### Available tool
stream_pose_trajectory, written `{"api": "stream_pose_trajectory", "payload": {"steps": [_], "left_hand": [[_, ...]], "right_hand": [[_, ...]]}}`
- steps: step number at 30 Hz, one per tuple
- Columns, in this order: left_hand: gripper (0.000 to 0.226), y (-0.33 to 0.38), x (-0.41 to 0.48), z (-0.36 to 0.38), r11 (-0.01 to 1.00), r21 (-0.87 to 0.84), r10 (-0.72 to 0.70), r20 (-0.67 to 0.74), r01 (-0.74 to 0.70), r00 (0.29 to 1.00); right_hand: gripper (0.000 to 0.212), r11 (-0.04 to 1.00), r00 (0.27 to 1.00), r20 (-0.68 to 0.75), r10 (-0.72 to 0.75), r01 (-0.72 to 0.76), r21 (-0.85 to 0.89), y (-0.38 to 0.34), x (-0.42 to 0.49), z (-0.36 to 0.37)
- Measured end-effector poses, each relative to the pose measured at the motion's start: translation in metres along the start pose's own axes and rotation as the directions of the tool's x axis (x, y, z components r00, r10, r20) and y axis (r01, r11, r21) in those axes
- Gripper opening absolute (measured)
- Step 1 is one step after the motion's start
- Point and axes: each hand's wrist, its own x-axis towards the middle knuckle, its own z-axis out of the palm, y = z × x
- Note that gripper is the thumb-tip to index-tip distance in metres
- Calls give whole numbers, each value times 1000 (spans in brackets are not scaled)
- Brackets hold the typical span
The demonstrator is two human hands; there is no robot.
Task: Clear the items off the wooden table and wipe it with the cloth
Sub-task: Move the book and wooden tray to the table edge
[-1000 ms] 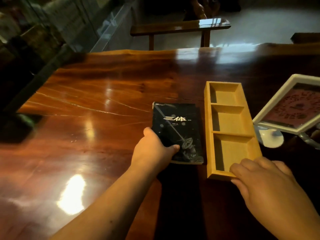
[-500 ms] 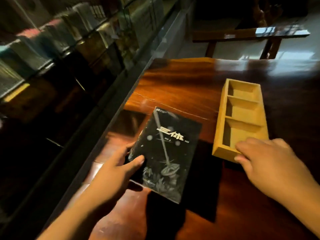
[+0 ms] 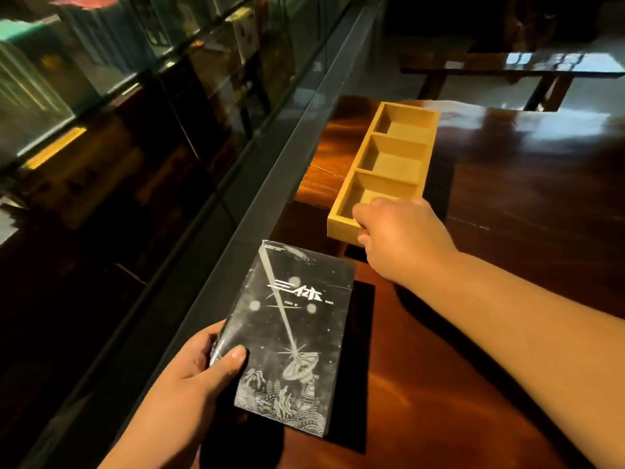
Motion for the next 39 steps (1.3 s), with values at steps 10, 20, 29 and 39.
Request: {"api": "stream_pose_trajectory", "payload": {"steps": [10, 20, 29, 39], "left_hand": [[33, -11, 28, 25, 988, 155, -20, 18, 17, 1000], [35, -7, 29, 44, 637, 770, 133, -163, 42, 978], [68, 52, 17, 64, 120, 991, 273, 18, -53, 962], [75, 157, -62, 355, -141, 742, 516, 620, -655, 591]], "right_hand": [[16, 997, 996, 44, -72, 73, -15, -42, 26, 26], [13, 994, 995, -4, -103, 103, -32, -36, 27, 54], [46, 990, 974, -220, -58, 84, 112, -19, -22, 15], [60, 927, 891, -259, 374, -354, 121, 214, -230, -155]]}}
